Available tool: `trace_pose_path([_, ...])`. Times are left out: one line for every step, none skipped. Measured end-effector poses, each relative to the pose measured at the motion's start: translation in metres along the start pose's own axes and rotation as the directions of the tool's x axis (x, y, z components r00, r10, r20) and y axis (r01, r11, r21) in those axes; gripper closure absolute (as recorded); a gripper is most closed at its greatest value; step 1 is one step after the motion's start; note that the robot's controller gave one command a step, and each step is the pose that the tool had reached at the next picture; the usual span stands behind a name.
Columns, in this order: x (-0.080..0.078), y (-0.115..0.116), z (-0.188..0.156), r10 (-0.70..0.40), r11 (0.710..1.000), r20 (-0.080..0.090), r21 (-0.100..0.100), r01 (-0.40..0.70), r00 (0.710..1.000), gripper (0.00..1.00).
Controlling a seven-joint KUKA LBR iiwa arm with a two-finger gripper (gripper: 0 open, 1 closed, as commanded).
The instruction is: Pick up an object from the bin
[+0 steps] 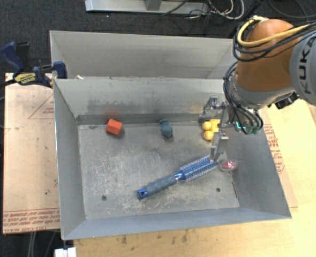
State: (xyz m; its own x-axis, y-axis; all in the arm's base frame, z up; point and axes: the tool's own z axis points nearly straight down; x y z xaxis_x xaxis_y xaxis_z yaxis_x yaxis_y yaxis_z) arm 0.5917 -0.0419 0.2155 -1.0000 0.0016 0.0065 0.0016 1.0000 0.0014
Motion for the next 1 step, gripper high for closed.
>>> trace_pose_path([0.0167, -0.0258, 0.1435, -0.087, 0.996, 0.019, 0.002, 0.087, 0.996, 0.00])
